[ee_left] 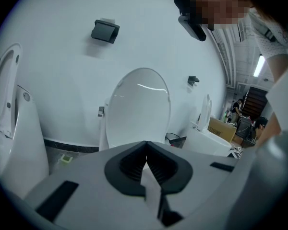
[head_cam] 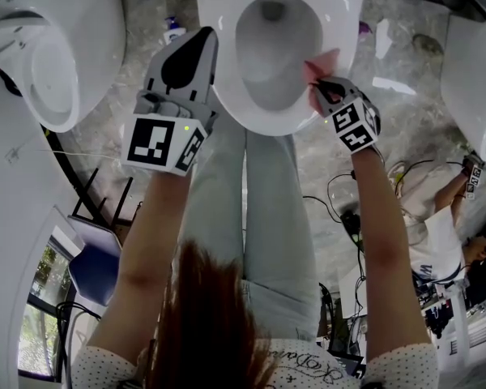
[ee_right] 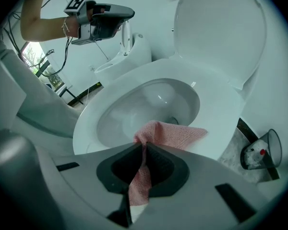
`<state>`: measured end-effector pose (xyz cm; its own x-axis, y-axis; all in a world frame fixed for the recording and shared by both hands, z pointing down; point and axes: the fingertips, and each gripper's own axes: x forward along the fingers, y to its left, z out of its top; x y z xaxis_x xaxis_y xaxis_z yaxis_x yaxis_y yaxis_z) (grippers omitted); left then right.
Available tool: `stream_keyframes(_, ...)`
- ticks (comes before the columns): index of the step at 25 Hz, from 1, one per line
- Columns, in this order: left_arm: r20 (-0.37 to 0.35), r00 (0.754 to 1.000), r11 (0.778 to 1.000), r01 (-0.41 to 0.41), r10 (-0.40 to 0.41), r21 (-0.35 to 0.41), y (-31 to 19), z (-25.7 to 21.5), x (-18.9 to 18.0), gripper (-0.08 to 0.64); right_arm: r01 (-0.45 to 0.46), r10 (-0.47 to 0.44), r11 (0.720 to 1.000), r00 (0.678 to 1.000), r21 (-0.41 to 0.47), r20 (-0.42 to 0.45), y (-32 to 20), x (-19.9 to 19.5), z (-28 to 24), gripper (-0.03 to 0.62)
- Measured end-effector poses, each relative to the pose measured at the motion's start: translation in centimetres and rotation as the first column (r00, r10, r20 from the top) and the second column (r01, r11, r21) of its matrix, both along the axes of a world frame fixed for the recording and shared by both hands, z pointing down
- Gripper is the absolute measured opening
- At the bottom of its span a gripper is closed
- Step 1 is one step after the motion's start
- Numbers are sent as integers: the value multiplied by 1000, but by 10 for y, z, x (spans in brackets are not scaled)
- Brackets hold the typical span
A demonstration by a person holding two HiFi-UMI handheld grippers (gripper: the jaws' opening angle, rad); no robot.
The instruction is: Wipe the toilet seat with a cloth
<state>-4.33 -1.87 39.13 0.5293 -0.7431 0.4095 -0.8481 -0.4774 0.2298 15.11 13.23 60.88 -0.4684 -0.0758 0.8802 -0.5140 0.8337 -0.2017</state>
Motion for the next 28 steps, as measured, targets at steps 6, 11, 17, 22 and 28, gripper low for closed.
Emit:
stream_keyframes(6, -5, 1000, 1000, -2, 2, -2, 5, 1, 2, 5, -27, 27, 999, 999, -22, -20, 18, -5, 1, 40)
stream_keyframes(11, -8, 1000, 1000, -4, 4, -10, 11, 2, 1, 5, -75, 74, 997, 997, -33, -13, 33, -11, -1, 40)
stream_keyframes(17, -6, 1000, 1000, -10, 10, -13, 14, 3, 3, 5, -106, 105, 993, 994, -59, -10, 55, -23, -2, 40)
stream_keyframes(22, -4, 1000, 1000, -16, 16, -16, 15, 4, 3, 5, -118, 118, 989, 993, -88, -6, 72, -30, -3, 40)
stream_keyframes(28, -2, 1000, 1000, -13, 13, -20, 16, 6, 0, 5, -95, 97, 986, 995, -134, 6, 91, -41, -5, 40)
